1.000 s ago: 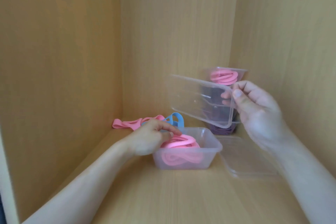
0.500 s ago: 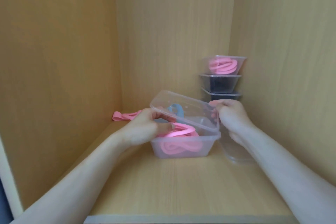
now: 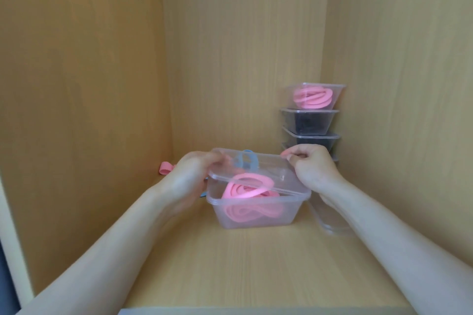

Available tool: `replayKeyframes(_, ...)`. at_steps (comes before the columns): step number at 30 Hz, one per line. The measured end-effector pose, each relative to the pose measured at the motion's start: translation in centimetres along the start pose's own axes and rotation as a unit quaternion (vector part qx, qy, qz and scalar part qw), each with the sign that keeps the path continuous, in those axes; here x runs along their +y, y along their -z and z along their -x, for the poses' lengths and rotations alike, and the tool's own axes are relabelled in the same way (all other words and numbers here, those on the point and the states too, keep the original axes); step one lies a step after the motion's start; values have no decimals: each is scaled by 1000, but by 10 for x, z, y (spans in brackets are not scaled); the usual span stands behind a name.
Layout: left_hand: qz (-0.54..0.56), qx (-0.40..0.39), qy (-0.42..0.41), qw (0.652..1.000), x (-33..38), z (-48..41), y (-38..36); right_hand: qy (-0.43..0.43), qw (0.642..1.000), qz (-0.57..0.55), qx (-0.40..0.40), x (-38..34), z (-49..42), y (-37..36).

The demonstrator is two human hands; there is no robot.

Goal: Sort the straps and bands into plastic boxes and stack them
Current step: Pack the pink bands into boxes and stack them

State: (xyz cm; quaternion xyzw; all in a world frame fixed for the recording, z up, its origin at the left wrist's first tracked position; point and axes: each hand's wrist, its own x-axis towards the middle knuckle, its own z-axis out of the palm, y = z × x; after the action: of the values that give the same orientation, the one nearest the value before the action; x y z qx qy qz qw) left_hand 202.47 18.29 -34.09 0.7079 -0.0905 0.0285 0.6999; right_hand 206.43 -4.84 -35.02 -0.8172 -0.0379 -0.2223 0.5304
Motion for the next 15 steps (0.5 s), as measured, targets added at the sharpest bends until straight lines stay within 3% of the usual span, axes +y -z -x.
replayKeyframes(5, -61, 23, -28, 997, -10, -2, 4, 17, 1000, 20, -1, 4, 0, -2)
replayKeyframes(10, -187, 103, -82, 973, -15, 0, 1, 18, 999, 38, -24, 8, -3, -3)
replayKeyframes(15, -219, 120, -88, 964, -23, 3, 4, 36, 994, 86, -52, 7, -8, -5)
